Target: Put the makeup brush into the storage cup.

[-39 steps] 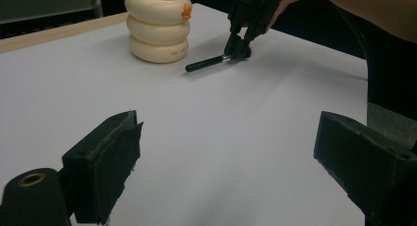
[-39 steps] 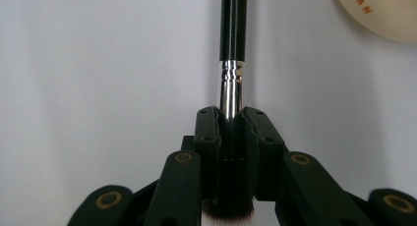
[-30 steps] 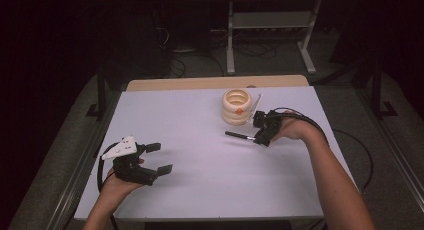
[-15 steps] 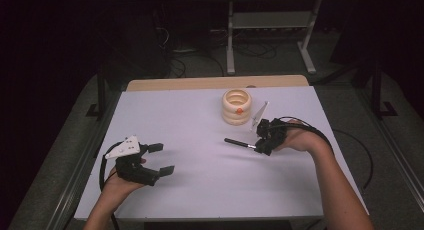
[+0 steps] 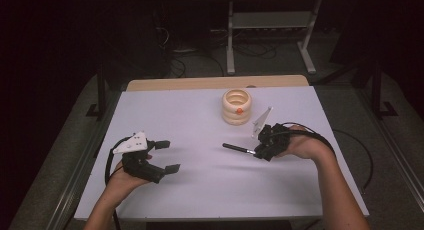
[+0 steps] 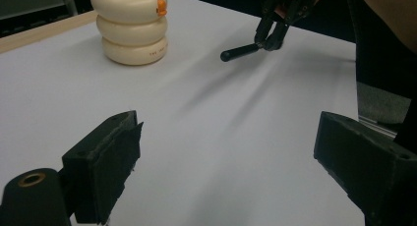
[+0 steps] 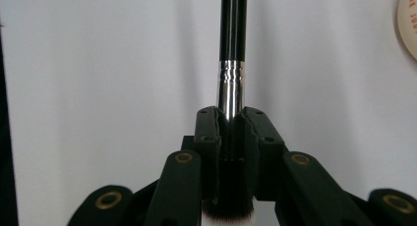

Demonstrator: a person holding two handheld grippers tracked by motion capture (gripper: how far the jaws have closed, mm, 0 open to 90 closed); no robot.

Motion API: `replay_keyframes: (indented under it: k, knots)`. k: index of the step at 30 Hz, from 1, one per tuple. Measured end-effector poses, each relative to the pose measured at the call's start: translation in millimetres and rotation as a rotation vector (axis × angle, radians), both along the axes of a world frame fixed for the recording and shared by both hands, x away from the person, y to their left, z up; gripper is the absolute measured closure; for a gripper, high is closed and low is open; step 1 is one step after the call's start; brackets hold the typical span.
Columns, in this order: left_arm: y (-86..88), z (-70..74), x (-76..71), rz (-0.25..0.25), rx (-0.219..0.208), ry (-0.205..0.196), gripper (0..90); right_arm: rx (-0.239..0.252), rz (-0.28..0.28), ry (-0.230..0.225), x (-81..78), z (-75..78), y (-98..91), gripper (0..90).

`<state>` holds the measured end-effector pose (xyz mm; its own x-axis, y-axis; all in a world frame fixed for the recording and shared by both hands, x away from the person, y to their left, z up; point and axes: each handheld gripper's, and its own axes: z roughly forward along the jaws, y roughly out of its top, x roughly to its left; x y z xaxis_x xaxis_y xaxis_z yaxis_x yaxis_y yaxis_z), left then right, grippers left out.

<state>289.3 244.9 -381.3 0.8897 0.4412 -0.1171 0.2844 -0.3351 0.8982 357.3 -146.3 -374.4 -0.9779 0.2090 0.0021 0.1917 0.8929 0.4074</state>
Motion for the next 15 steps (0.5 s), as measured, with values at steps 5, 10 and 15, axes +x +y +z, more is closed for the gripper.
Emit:
replay_keyframes:
  k: [5,10,15]
  knots:
    - [-6.5,3.6,6.2,-0.027,0.002,-0.015,9.9,0.004,0.017,-0.002,-4.8,1.6,1.7,76.6]
    - [-12.1,6.2,13.1,-0.059,-0.01,-0.008,9.9,0.01,0.042,-0.007,-10.1,4.1,5.0,76.6]
    - [-16.3,6.7,18.4,-0.087,-0.007,-0.013,10.0,0.01,0.054,-0.01,-12.5,5.1,6.6,76.6]
